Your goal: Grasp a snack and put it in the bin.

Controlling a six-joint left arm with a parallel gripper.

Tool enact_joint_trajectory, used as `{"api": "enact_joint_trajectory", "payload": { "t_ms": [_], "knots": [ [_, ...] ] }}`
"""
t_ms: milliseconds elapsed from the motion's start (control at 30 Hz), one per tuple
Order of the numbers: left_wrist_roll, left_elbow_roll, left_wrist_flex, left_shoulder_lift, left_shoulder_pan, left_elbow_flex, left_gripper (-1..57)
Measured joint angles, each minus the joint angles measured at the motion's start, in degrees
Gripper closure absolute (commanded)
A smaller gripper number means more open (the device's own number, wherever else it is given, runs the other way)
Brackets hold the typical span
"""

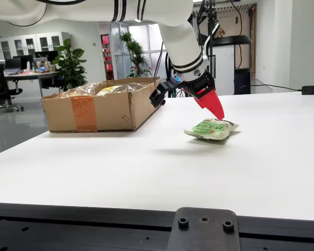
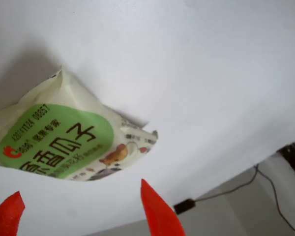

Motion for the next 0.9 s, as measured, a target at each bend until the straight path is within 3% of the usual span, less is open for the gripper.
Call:
{"api": "enact_joint_trajectory", "payload": {
  "t_ms": [567, 700, 900],
  "knots": [
    [0.0, 0.6, -1.7, 1.7, 0.0, 2.4, 11.8],
    [0.0, 0.5, -2.0, 1.8, -0.3, 2.9, 16.8],
    [0.0, 0.3, -2.1, 2.0, -0.8, 3.2, 29.1]
  ]
}}
